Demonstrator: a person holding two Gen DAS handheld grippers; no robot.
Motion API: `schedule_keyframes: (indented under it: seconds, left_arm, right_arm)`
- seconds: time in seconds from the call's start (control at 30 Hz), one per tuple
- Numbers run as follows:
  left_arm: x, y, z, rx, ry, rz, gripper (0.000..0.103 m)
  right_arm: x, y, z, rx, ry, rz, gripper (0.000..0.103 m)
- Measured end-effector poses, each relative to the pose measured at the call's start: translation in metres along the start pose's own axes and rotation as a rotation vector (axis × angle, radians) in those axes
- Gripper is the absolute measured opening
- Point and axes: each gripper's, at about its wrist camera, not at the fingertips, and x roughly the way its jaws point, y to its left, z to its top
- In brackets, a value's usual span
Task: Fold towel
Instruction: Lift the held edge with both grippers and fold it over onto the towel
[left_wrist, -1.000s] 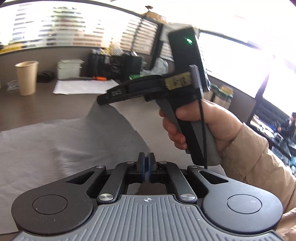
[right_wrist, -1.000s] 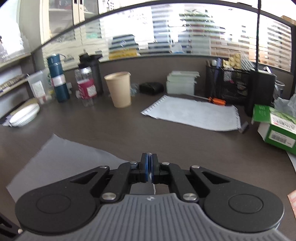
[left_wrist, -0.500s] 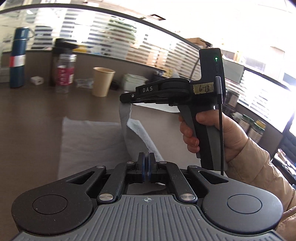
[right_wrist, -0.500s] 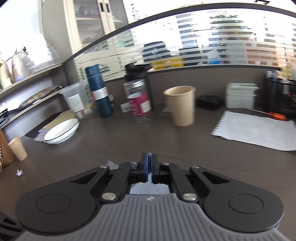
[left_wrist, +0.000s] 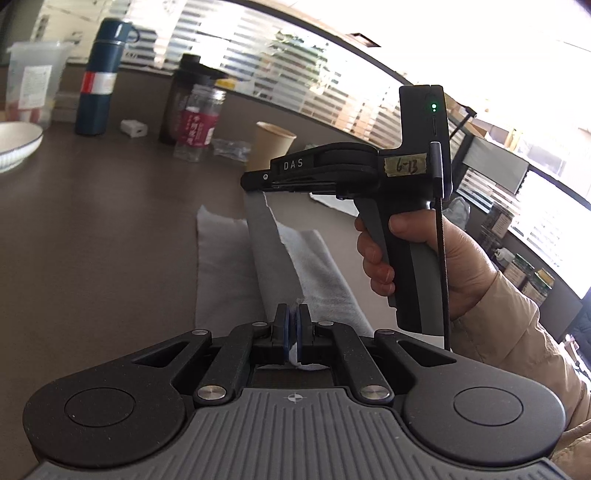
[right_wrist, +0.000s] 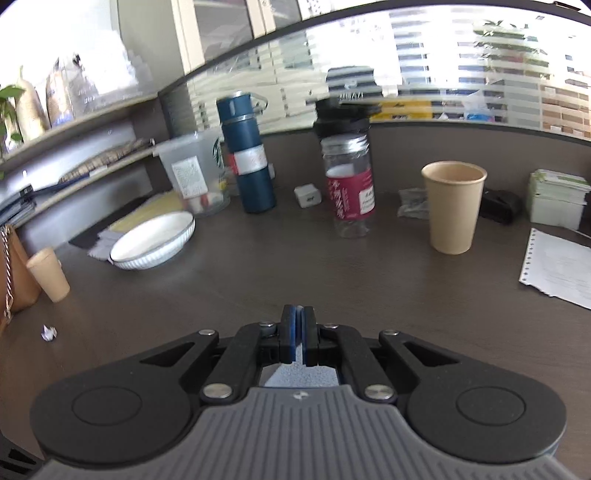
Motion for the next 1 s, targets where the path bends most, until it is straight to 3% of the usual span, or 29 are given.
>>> schedule_keyframes:
  seconds: [0.57,1.0]
  left_arm:
    - [0.002,0.029,-0.001,-0.106,0.034,0.032,0.008]
    - [-0.003,0.029,-0.002,-0.109,0.031,0.025,0.008]
  right_arm:
    - [0.040,0.009,-0.010,0.003,0.090,0.006,0.004]
    - [0.033,0.019,0.001,-0.003,0.040,0.049,0.004]
